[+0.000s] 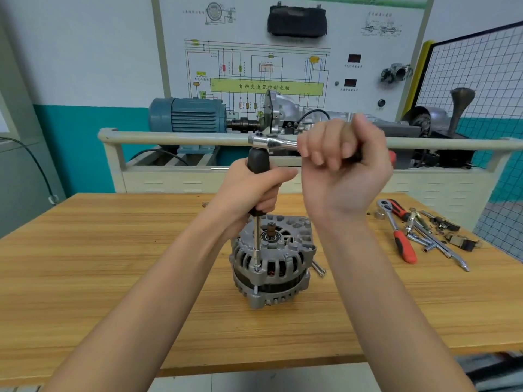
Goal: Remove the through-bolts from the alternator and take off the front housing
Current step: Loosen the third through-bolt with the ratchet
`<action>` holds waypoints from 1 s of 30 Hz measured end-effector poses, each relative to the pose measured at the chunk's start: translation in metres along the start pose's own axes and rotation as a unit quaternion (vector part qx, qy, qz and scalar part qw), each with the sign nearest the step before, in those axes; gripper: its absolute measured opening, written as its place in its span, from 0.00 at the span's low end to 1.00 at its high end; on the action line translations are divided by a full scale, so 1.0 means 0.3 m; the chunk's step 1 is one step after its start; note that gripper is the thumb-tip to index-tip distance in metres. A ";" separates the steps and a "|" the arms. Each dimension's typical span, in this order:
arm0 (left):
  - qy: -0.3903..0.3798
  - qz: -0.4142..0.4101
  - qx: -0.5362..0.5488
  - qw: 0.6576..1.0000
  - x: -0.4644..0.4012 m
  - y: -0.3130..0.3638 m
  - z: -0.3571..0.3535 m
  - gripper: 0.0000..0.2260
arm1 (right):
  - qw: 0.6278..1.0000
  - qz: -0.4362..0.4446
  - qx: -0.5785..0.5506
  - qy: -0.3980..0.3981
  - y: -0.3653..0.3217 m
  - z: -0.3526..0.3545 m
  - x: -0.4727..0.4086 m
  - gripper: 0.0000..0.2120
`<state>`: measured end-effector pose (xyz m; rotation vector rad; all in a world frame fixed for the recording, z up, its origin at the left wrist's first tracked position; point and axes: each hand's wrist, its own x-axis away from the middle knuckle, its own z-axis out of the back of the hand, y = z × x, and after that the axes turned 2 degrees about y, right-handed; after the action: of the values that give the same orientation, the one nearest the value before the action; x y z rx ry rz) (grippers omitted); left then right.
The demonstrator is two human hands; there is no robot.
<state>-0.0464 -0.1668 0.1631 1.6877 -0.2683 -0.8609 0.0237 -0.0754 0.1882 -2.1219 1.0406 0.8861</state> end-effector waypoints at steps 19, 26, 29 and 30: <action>0.092 -0.028 -0.073 0.993 -0.009 -0.006 -0.048 0.08 | 0.927 0.229 0.292 -0.054 0.056 -0.076 0.092 0.12; -0.002 -0.007 -0.004 1.000 -0.011 0.018 0.005 0.16 | 0.998 -0.036 -0.033 0.042 0.008 0.017 -0.024 0.20; -0.032 0.022 0.011 0.999 -0.011 0.023 -0.001 0.19 | 0.957 -0.159 -0.198 0.140 0.013 0.066 -0.081 0.19; -0.041 0.034 0.014 0.998 -0.009 0.022 -0.008 0.20 | 0.944 -0.174 -0.231 0.161 0.019 0.075 -0.094 0.19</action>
<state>-0.0450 -0.1653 0.1703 1.6620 -0.3946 -0.8800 -0.0010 -0.0494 0.1954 -2.8084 0.6015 0.6671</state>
